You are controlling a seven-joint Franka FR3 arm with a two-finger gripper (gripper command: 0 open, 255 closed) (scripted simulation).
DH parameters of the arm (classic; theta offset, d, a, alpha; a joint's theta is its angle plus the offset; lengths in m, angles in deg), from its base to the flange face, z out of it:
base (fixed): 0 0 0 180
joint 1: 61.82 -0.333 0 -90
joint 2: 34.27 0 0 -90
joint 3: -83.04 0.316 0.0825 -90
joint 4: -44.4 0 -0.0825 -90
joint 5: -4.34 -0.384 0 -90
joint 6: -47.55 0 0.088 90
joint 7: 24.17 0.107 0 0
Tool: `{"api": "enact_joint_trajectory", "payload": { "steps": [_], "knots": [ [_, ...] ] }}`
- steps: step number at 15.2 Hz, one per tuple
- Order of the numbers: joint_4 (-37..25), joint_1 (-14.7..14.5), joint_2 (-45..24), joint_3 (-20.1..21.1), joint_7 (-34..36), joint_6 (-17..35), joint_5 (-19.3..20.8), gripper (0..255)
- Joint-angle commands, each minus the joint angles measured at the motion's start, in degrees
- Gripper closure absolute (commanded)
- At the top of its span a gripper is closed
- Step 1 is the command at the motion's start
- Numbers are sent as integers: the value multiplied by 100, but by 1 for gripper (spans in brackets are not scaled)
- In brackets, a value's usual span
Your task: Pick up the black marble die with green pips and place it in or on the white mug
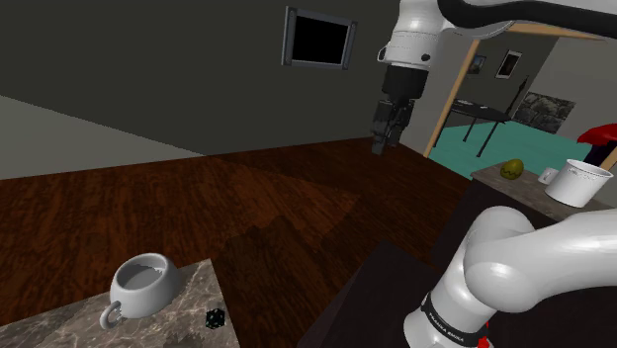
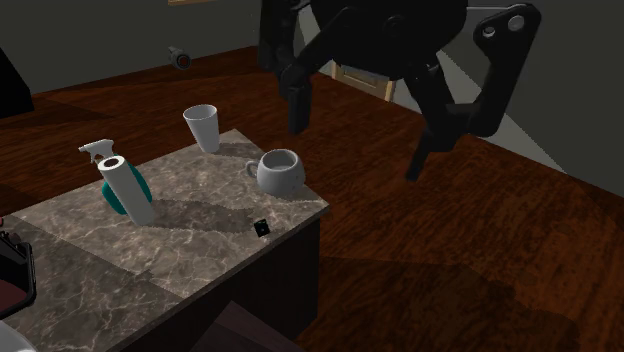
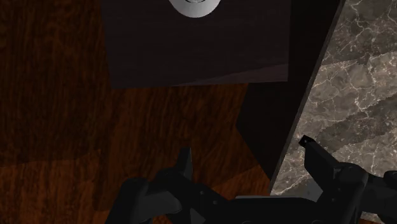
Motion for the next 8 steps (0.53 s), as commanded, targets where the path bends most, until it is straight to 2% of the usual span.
{"api": "enact_joint_trajectory", "payload": {
  "steps": [1, 8],
  "knots": [
    [0, 0, 0, 0, 0, 0, 0, 0],
    [1093, -230, -99, 506, 217, 1453, -359, 0]
  ]
}}
